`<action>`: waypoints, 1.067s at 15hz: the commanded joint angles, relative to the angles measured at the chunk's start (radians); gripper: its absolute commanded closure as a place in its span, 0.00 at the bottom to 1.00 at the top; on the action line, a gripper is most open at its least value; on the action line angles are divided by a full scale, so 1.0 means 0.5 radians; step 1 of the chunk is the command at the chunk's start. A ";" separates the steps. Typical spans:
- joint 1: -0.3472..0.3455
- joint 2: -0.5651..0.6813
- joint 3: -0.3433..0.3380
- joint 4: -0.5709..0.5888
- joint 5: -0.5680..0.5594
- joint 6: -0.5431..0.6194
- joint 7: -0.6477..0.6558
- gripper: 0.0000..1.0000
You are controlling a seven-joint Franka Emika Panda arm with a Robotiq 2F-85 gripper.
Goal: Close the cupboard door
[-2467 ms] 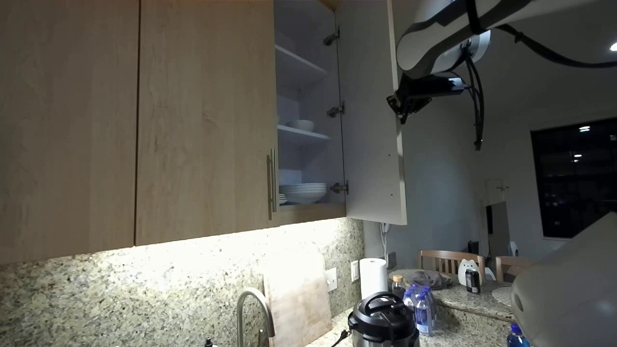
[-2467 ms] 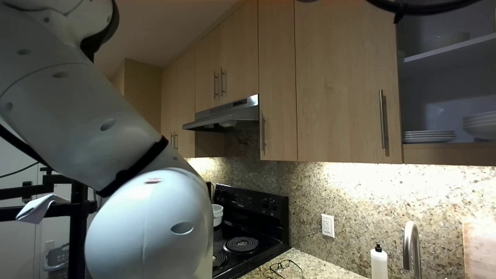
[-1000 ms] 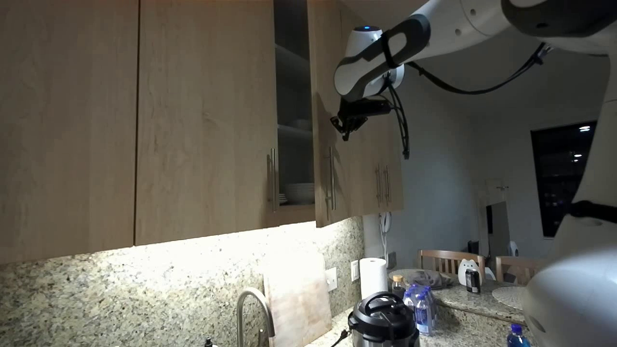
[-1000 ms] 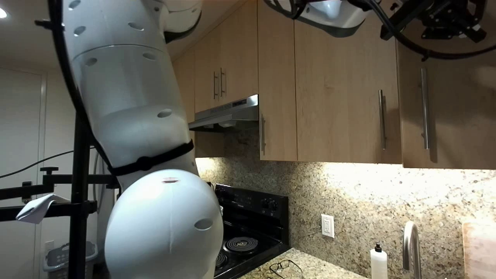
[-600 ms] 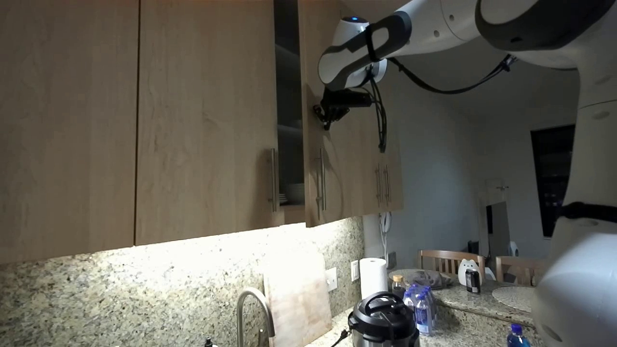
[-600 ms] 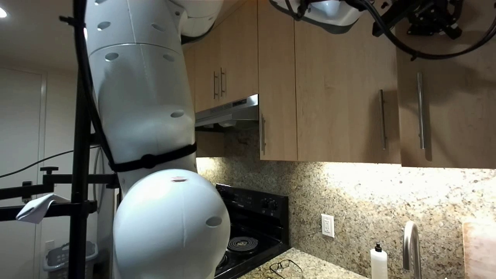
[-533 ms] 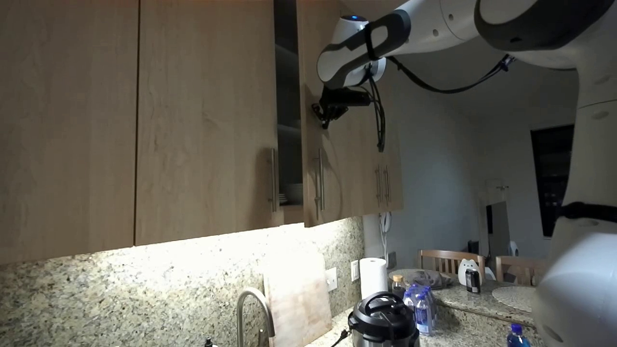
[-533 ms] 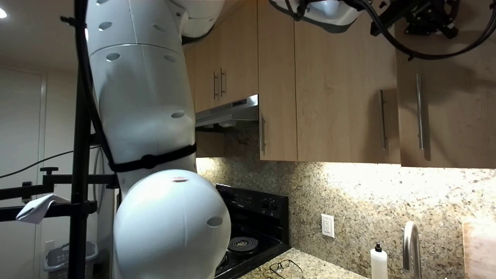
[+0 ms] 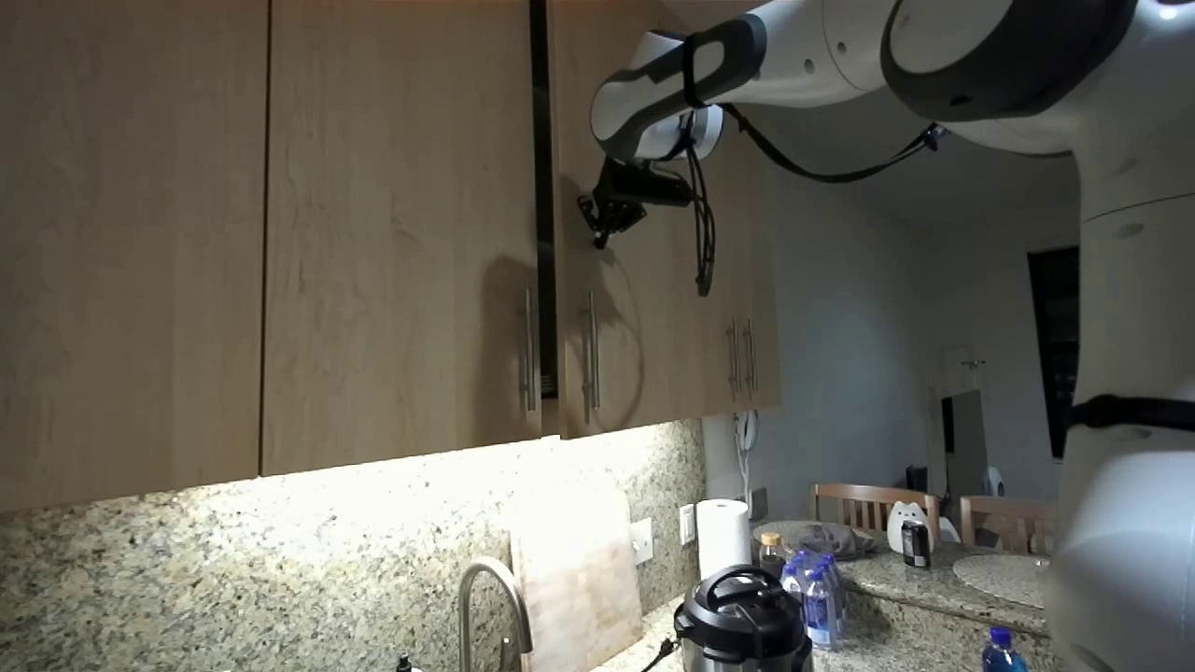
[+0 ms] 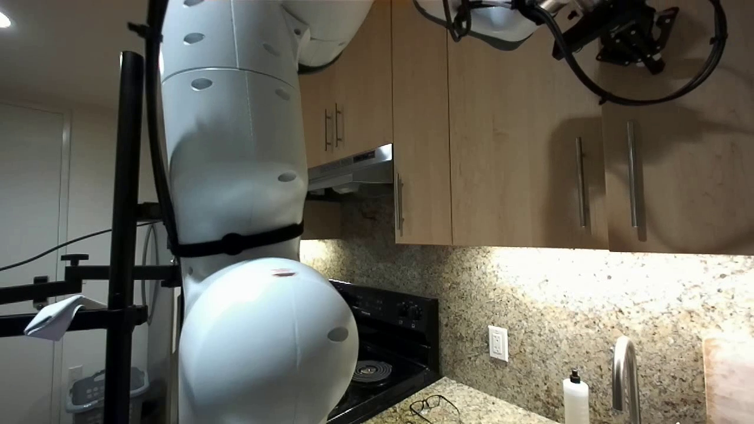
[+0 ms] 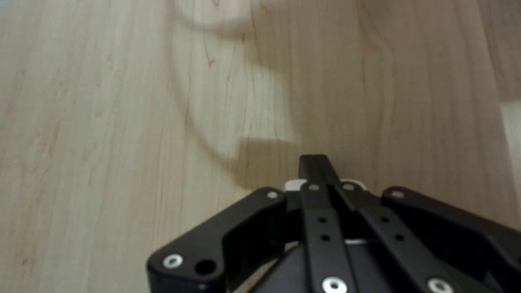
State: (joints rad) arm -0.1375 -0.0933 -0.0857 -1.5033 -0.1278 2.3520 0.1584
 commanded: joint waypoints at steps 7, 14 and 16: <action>0.055 0.032 -0.008 0.070 0.197 -0.149 -0.296 1.00; 0.060 -0.435 -0.078 -0.439 0.282 -0.736 -0.617 1.00; 0.050 -0.592 -0.103 -0.608 0.229 -0.899 -0.673 1.00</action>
State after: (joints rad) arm -0.1112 -0.2524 -0.1185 -1.6483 0.0078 1.9793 -0.1094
